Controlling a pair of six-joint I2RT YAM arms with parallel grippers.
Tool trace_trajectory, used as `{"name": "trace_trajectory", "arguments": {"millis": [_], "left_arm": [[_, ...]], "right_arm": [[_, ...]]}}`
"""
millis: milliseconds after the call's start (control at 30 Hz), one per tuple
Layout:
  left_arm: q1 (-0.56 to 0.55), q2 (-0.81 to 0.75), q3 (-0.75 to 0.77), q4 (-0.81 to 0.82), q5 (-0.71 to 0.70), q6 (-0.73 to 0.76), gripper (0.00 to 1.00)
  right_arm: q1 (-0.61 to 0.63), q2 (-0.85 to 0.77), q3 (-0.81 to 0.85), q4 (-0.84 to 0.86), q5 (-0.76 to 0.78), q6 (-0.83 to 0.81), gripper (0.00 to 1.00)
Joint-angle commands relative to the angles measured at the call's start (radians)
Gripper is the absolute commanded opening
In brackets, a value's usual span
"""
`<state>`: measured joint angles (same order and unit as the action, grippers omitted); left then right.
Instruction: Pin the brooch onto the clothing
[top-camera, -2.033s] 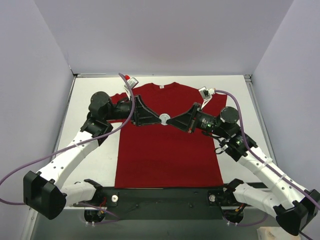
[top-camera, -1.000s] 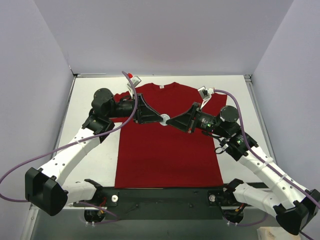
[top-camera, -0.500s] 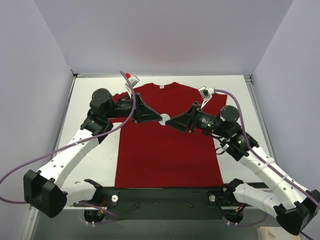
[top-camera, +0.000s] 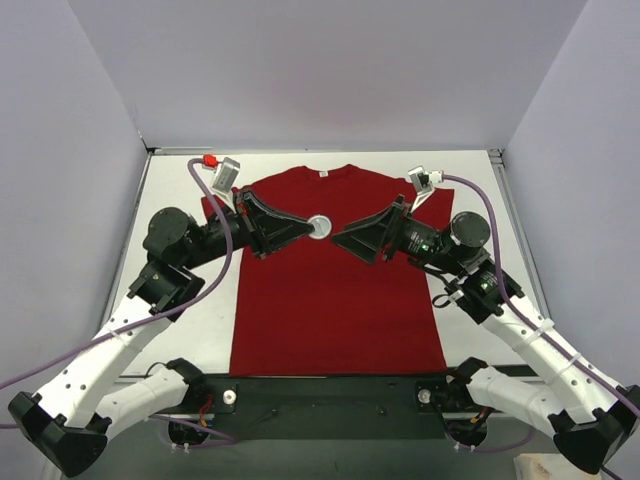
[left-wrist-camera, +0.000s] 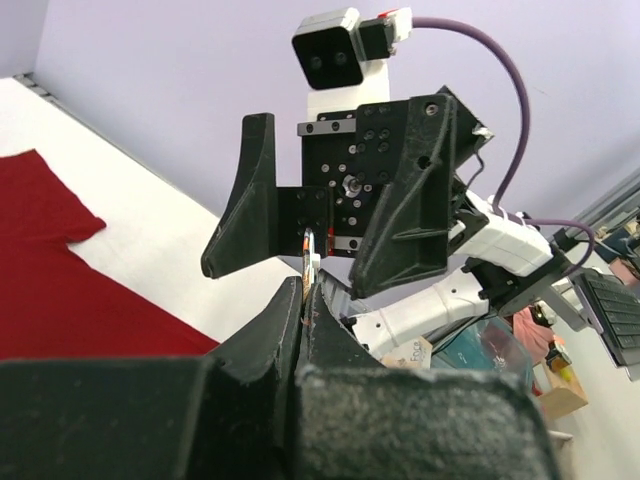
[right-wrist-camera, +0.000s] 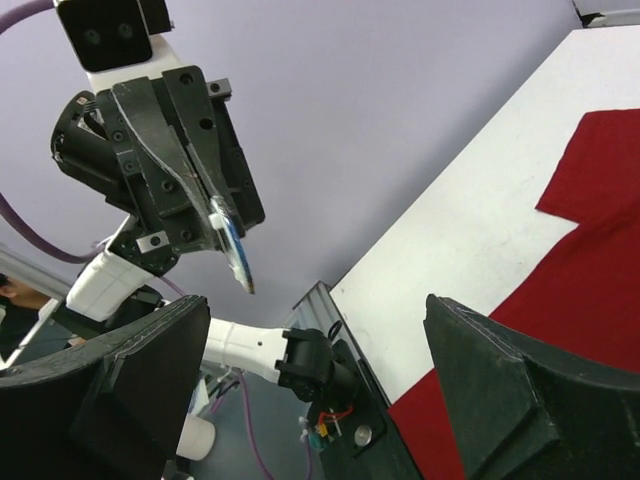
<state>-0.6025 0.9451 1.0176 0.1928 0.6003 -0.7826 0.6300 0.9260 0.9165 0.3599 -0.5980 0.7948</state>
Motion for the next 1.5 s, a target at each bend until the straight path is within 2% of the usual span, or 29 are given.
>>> {"name": "trace_trajectory", "arguments": {"millis": [0,200,233,267,300,400,600,833,1067,1467], "left_arm": [[-0.029,0.035,-0.005,0.019,-0.076,0.025,0.0],[-0.039,0.043,-0.011,0.023,-0.103,0.029,0.0],[-0.039,0.043,-0.013,0.025,-0.105,0.029,0.0],[-0.039,0.043,-0.011,0.025,-0.105,0.031,0.0],[-0.039,0.041,-0.011,0.023,-0.106,0.034,0.0],[-0.039,0.049,-0.008,0.016,-0.103,0.036,0.0],[-0.039,0.066,0.004,0.011,-0.074,0.039,0.0],[-0.04,0.075,0.022,-0.016,-0.05,0.055,0.0],[-0.043,0.073,0.039,-0.07,-0.046,0.086,0.0],[-0.095,0.129,0.2,-0.28,-0.045,0.227,0.0]], "right_arm": [[0.007,0.022,0.012,0.137,-0.028,0.04,0.91],[0.013,0.04,0.013,0.186,-0.048,0.063,0.71],[0.013,0.045,0.012,0.188,-0.052,0.064,0.62],[0.013,0.045,0.01,0.192,-0.059,0.066,0.58],[0.016,0.046,0.009,0.195,-0.062,0.07,0.48],[0.014,0.045,0.001,0.203,-0.062,0.075,0.35],[0.016,0.053,0.005,0.206,-0.065,0.08,0.25],[0.016,0.069,0.01,0.214,-0.066,0.092,0.18],[0.017,0.076,0.01,0.205,-0.071,0.089,0.0],[0.019,0.08,0.07,0.018,-0.066,-0.006,0.0]]}}
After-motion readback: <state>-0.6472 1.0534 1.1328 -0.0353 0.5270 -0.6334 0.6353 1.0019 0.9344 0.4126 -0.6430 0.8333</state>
